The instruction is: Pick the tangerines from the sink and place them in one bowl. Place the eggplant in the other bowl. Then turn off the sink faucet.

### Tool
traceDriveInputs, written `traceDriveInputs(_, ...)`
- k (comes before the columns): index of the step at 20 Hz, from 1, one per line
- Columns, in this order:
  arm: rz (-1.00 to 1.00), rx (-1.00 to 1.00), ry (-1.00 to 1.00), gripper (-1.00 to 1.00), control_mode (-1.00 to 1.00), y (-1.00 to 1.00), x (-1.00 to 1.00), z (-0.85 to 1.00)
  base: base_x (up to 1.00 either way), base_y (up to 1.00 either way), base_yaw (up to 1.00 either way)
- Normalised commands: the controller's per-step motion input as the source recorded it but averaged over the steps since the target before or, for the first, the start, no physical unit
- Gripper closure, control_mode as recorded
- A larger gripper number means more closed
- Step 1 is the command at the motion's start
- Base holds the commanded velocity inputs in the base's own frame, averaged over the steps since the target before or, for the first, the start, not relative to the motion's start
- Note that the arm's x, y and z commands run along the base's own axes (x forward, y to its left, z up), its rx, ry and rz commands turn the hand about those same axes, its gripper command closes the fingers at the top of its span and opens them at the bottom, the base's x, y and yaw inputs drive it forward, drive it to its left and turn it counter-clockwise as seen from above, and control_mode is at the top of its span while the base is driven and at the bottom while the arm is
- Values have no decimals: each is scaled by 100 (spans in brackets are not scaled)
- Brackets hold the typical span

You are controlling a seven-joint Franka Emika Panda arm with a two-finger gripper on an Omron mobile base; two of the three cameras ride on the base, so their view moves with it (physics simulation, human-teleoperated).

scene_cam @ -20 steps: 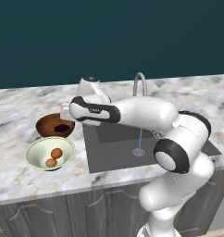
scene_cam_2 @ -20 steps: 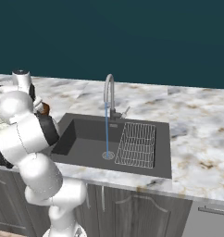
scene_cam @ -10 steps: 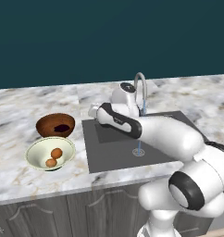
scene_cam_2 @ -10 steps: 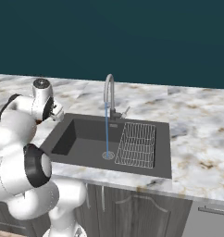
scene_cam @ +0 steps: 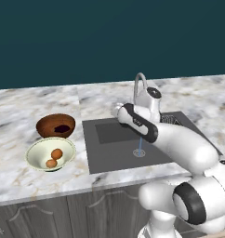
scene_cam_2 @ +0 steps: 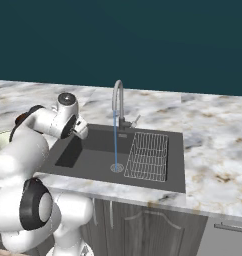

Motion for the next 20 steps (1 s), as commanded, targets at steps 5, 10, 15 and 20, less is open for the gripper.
traceDriveInputs(5, -5, 1, 40, -100, -100, -42, 5, 0, 0, 0, 0)
traceDriveInputs(10, -7, 22, 10, -100, -100, -73, 12, 8, 0, 0, 0)
traceDriveInputs(15, -17, 31, -1, -100, -100, -100, 0, 2, 0, 0, 0)
traceDriveInputs(20, -27, 24, 0, -100, -100, -74, 6, 0, 0, 0, 0)
